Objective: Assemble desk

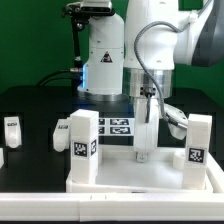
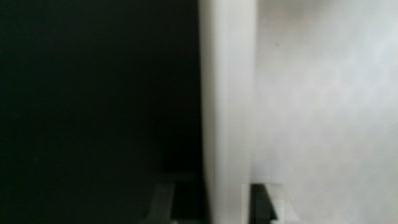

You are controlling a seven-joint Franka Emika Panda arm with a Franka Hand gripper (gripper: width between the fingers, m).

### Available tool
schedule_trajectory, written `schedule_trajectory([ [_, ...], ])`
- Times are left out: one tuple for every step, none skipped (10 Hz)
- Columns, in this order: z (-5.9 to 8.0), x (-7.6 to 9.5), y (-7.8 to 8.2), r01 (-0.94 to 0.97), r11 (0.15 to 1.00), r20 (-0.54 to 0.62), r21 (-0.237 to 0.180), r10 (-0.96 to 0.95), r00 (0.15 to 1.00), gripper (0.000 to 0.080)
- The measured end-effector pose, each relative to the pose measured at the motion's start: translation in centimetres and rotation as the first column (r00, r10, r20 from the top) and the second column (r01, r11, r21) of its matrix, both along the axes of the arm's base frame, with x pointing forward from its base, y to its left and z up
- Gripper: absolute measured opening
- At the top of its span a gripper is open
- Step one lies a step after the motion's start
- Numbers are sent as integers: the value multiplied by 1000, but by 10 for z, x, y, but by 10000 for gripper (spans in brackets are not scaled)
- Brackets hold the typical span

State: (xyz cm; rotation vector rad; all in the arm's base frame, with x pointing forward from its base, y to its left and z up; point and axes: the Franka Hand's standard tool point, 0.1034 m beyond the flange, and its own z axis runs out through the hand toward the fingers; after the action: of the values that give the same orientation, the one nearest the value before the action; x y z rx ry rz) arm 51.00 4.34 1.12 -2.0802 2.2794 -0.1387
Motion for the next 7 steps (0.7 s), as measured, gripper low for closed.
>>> schedule_trajectory([
  [13,2,-2,-31,999,7,13,31,999,57],
  [32,4,-4,-94,995,14,34,94,995,57],
  [48,6,-6,-109,993,34,45,108,994,57],
  [55,3,-7,-217,976,41,28,216,976,57],
  [49,3,-11,-401,914,52,-51,404,913,57],
  [43,-2,-9,-448,893,28,-41,449,893,57],
  [44,-1,-10,-504,862,23,-49,506,862,57],
])
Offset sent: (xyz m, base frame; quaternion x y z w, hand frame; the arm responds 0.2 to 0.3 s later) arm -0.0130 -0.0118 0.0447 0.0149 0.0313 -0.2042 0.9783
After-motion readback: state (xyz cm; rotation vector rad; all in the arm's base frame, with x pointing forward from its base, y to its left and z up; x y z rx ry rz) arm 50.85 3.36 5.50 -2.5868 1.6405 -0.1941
